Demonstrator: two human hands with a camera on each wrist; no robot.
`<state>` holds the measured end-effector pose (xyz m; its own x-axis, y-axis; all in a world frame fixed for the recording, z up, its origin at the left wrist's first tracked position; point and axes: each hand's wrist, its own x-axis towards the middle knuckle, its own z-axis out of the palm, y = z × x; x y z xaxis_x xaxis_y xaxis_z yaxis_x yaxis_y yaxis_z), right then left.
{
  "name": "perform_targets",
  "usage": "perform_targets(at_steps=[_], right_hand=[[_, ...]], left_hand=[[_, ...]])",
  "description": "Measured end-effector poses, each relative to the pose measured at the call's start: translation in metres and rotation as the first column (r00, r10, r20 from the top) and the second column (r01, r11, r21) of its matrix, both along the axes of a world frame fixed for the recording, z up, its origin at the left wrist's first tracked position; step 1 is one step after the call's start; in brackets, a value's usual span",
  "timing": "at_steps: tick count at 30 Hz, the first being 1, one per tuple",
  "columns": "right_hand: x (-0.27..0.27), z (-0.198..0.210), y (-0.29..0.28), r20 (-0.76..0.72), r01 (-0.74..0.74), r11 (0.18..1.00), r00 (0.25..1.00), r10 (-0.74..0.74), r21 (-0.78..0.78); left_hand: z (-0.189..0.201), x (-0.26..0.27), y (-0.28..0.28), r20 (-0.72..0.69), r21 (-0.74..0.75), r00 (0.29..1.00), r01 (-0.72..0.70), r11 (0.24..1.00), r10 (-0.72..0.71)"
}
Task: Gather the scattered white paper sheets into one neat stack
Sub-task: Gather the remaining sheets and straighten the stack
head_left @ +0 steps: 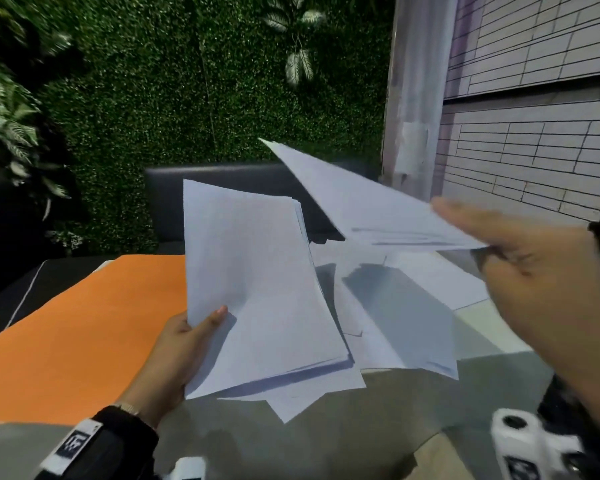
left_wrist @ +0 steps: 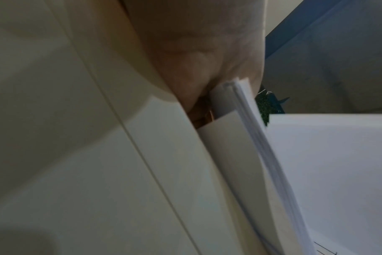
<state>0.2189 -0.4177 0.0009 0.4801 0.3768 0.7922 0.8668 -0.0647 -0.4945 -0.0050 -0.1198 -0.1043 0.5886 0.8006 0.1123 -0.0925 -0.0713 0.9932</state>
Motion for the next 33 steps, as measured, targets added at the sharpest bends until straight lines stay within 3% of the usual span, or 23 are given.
perform_targets(at_steps=[2,4,7,10,13,16,18,20,22,25,29,31,33], right_hand=[[-0.029,-0.026,0.042,0.084,-0.117,0.982,0.988,0.130,-0.152],[-0.041,-0.076,0.088,0.148,-0.063,0.912,0.980,0.134,-0.405],[-0.037,-0.122,0.131,0.175,-0.041,0.820,0.970,0.171,-0.572],[-0.054,-0.130,0.146,0.162,-0.061,0.740,0.961,0.225,-0.669],[-0.067,-0.126,0.143,0.164,-0.063,0.605,0.935,0.313,-0.794],[-0.064,-0.121,0.128,0.038,-0.222,0.568,0.912,0.409,-0.793],[-0.055,-0.116,0.117,-0.036,-0.288,0.648,0.927,0.372,-0.705],[-0.041,-0.109,0.116,-0.176,-0.279,0.841,0.959,0.221,-0.464],[-0.020,-0.099,0.121,-0.483,-0.231,0.949,0.869,0.103,-0.213],[0.002,-0.090,0.129,-0.774,-0.276,0.960,0.599,0.206,0.042],[0.003,-0.082,0.128,-0.833,-0.379,0.884,0.366,0.415,0.274],[-0.002,-0.080,0.127,-0.836,-0.414,0.863,0.330,0.438,0.290],[-0.004,-0.079,0.129,-0.817,-0.423,0.869,0.387,0.428,0.255]], left_hand=[[0.001,-0.001,0.001,0.023,-0.044,1.000,-0.012,0.999,0.013],[0.006,-0.001,-0.001,0.059,-0.093,0.998,0.004,0.996,0.001],[0.013,0.001,-0.003,0.052,-0.085,0.999,0.023,0.996,-0.018],[0.013,0.000,-0.003,0.036,-0.015,0.998,0.046,0.999,-0.046],[0.006,-0.005,0.004,-0.008,0.035,1.000,-0.018,0.999,0.018],[-0.003,-0.003,0.008,-0.010,0.026,1.000,-0.015,1.000,0.015],[-0.003,-0.004,0.006,-0.007,0.028,1.000,0.005,1.000,-0.005],[-0.002,-0.006,0.005,-0.001,0.027,1.000,0.027,0.999,-0.027],[-0.003,-0.007,0.007,0.004,0.018,0.999,0.044,0.999,-0.044],[-0.004,-0.008,0.009,0.016,-0.014,0.998,0.060,0.998,-0.060],[-0.002,-0.009,0.006,0.052,-0.056,0.997,0.053,0.997,-0.050],[-0.001,-0.010,0.006,0.067,-0.084,0.996,0.071,0.994,-0.066],[0.002,-0.011,0.005,0.088,-0.102,0.992,0.099,0.990,-0.090]])
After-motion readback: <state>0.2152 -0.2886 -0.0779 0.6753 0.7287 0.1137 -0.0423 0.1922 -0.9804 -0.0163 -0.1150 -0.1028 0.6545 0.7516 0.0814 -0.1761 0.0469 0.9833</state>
